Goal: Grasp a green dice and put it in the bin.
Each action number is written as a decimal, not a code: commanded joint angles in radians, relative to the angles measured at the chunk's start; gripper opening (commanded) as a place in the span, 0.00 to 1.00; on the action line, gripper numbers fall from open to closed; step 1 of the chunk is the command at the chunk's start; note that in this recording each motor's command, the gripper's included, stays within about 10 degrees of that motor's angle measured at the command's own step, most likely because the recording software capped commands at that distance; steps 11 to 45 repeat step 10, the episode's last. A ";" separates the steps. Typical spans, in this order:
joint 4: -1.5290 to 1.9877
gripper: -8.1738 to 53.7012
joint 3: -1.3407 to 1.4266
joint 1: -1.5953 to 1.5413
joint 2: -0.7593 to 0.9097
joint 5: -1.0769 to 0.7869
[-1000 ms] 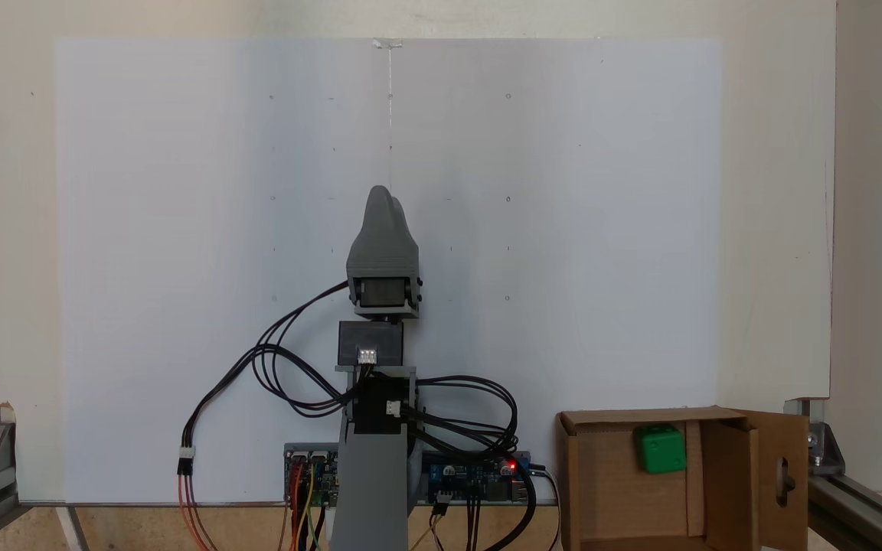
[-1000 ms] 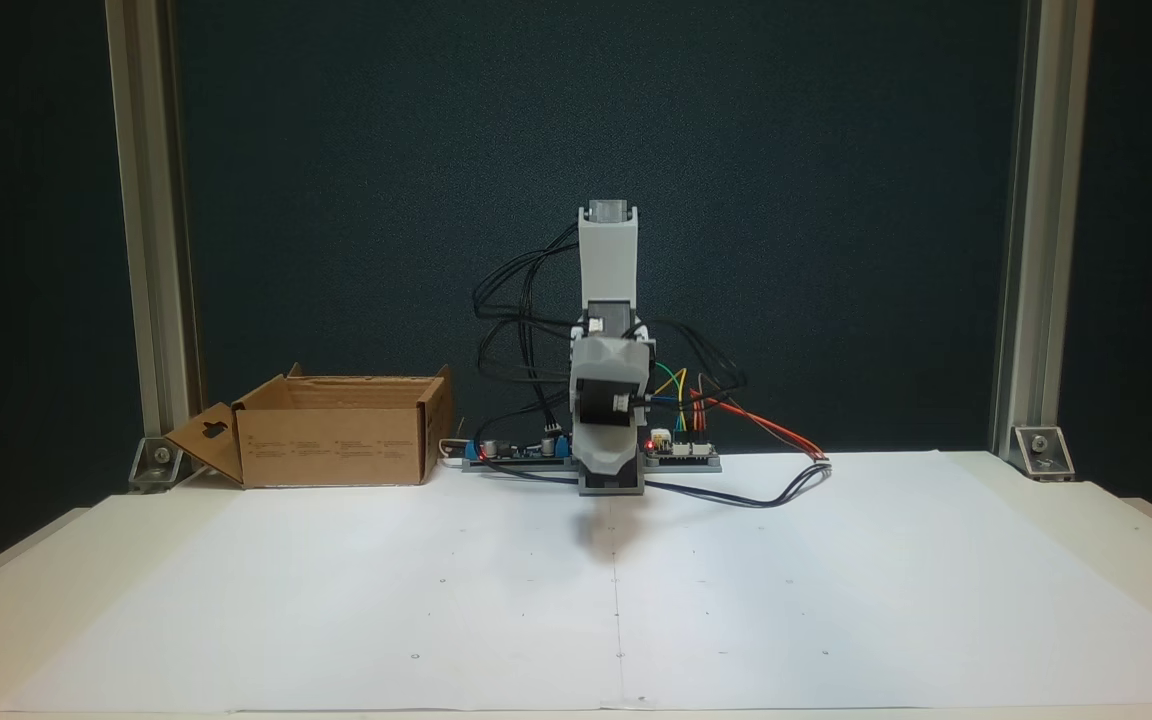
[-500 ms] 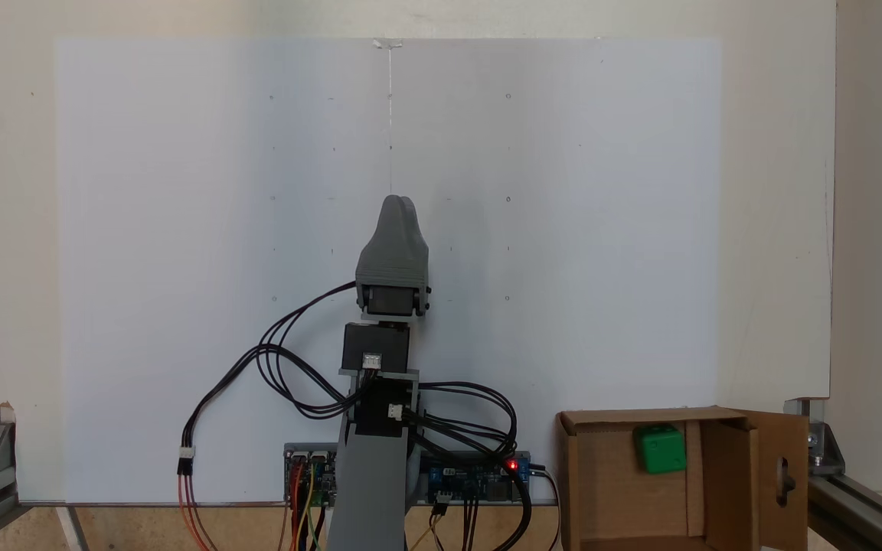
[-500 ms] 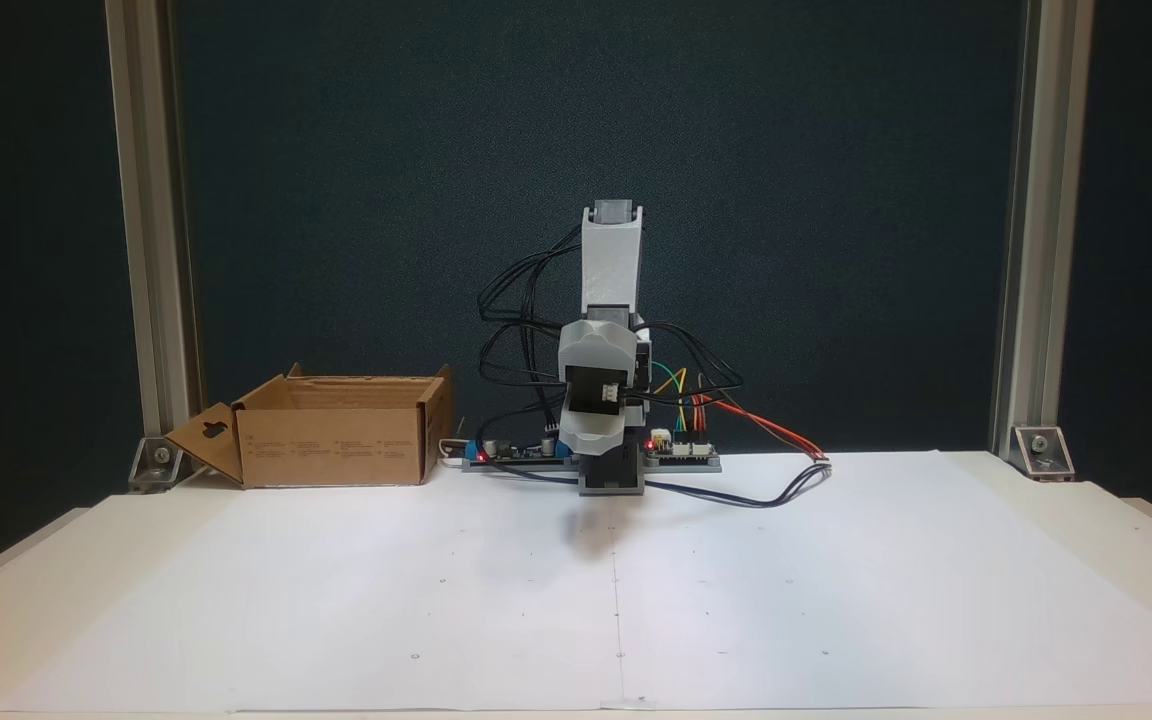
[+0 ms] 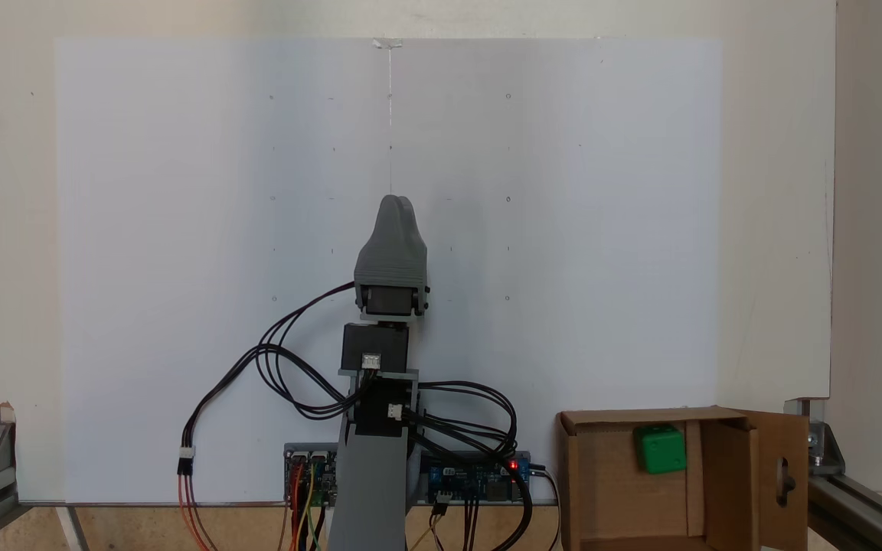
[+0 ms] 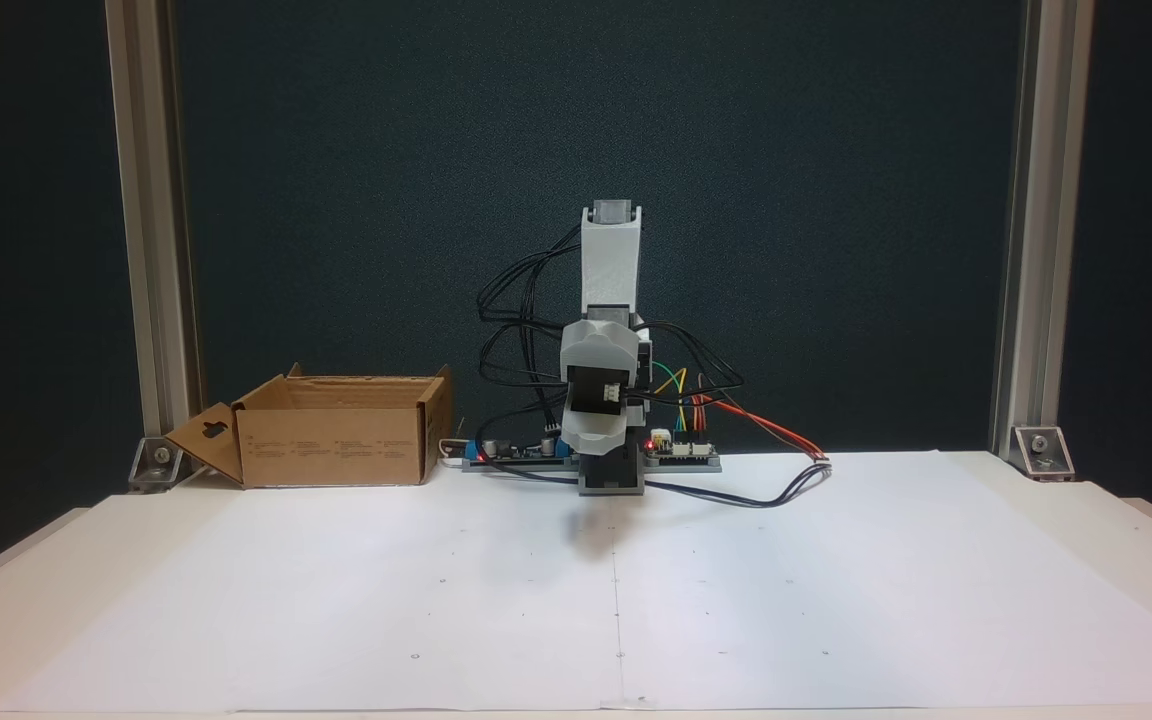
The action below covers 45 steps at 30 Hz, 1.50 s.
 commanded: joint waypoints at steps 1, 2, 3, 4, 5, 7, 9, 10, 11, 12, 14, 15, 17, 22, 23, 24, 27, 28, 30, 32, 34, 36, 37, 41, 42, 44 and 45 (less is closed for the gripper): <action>-0.060 0.85 0.052 -0.006 0.106 0.037; -0.060 0.85 0.051 -0.006 0.106 0.037; -0.061 0.85 0.052 -0.005 0.106 0.037; -0.063 0.85 0.052 -0.005 0.106 0.037; -0.063 0.85 0.052 -0.005 0.106 0.037; -0.066 0.85 0.052 -0.005 0.106 0.037; -0.072 0.85 0.052 -0.005 0.106 0.037; -0.074 0.85 0.052 -0.006 0.106 0.037; -0.074 0.85 0.052 -0.006 0.106 0.037; -0.074 0.85 0.052 -0.006 0.106 0.037; -0.074 0.85 0.052 -0.006 0.106 0.037; -0.074 0.85 0.052 -0.006 0.106 0.037; -0.074 0.85 0.052 -0.006 0.106 0.037; -0.074 0.85 0.052 -0.006 0.106 0.037; -0.074 0.85 0.052 -0.006 0.106 0.037; -0.074 0.85 0.052 -0.006 0.106 0.037; -0.074 0.85 0.052 -0.006 0.106 0.037; -0.074 0.85 0.052 -0.006 0.106 0.037; -0.074 0.85 0.052 -0.006 0.106 0.037; -0.074 0.85 0.052 -0.006 0.106 0.037; -0.074 0.85 0.052 -0.006 0.106 0.037; -0.074 0.85 0.052 -0.006 0.106 0.037; -0.074 0.85 0.052 -0.006 0.106 0.037; -0.074 0.85 0.052 -0.006 0.106 0.037; -0.074 0.85 0.052 -0.006 0.106 0.037; -0.074 0.85 0.052 -0.006 0.106 0.037; -0.074 0.85 0.052 -0.006 0.106 0.037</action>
